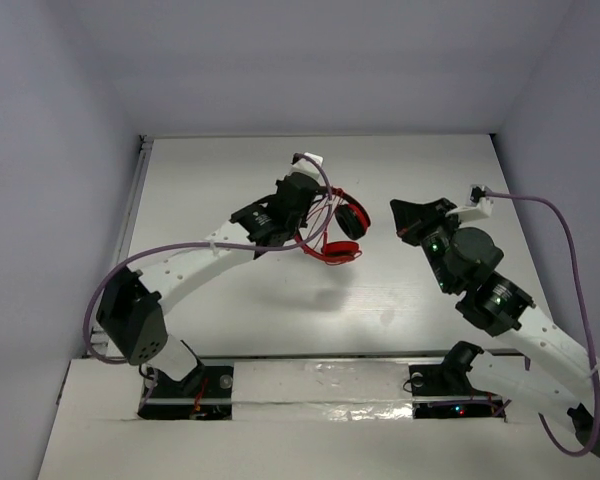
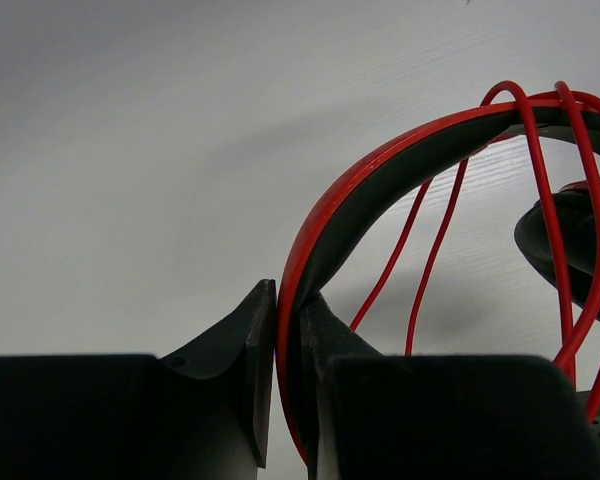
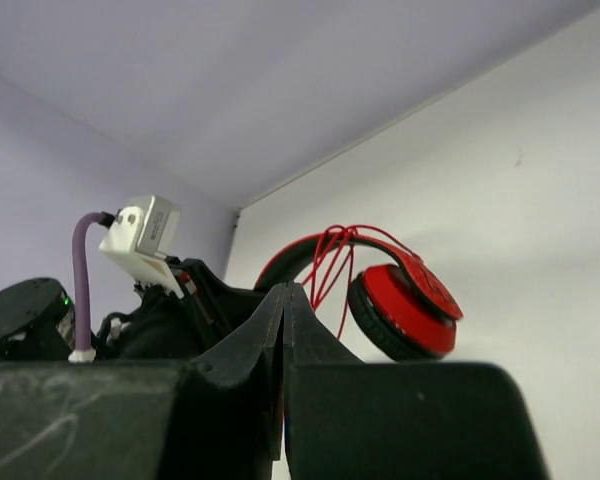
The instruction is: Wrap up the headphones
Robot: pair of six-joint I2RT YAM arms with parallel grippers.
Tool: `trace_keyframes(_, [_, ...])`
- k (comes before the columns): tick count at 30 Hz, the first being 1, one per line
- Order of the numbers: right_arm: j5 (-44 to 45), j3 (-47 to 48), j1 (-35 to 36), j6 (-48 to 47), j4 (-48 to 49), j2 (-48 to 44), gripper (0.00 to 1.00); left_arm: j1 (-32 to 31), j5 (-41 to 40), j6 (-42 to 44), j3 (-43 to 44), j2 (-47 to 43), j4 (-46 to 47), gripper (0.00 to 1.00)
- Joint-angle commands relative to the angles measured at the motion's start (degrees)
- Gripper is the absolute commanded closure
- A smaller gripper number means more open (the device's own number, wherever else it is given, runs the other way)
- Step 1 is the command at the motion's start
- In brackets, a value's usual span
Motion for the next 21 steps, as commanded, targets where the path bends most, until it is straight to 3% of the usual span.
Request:
trace_keyframes(1, [3.84, -1.97, -0.06, -3.36, -2.6, -2.91, 1.0, -0.21, -0.44, -1.85, 3.28, 1.29, 11.84, 1.0])
trace_keyframes(9, [2.78, -5.13, -0.06, -5.82, -3.57, -6.26, 0.97, 1.62, -0.27, -2.2, 6.18, 12.37, 21.6, 1.0])
trace_keyframes(16, [1.99, -7.33, -0.06, -6.44, -3.74, -6.44, 0.71, 5.59, 2.89, -3.96, 5.83, 19.58, 30.74, 1.0])
trace_keyframes(21, [1.64, -7.95, -0.06, -6.79, -3.57, -6.35, 0.69, 7.08, 3.6, -4.4, 6.26, 23.71, 32.34, 1.0])
